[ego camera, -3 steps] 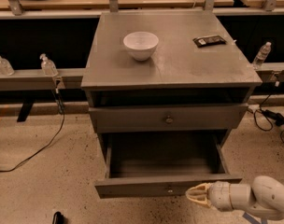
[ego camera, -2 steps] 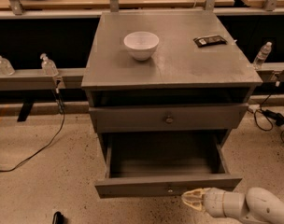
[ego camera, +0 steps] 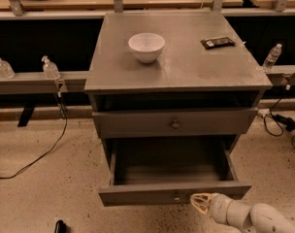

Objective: Close middle drawer

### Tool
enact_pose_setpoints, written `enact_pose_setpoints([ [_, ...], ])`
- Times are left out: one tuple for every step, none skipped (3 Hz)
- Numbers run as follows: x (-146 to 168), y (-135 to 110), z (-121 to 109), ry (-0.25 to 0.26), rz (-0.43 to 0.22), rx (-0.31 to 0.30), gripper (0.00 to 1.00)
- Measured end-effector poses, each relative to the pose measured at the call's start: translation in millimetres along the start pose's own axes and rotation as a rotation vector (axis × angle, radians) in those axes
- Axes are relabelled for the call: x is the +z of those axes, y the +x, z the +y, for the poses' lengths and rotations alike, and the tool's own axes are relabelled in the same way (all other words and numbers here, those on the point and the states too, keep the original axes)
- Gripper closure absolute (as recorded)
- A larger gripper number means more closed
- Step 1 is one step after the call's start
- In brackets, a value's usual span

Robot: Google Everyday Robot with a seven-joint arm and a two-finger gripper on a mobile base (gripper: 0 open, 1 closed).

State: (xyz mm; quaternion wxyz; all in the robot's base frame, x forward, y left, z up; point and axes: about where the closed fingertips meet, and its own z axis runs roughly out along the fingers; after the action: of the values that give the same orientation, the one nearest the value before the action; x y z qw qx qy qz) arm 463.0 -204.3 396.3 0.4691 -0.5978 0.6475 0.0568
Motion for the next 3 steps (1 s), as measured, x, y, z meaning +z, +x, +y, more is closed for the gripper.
enact_pose_setpoints([
  [1, 16, -10, 0.061, 0.041, -0.016, 1.0],
  [4, 34, -11, 0.103, 0.074, -0.004, 1.0],
  [11, 46, -16, 0.126, 0.091, -0.002, 1.0],
])
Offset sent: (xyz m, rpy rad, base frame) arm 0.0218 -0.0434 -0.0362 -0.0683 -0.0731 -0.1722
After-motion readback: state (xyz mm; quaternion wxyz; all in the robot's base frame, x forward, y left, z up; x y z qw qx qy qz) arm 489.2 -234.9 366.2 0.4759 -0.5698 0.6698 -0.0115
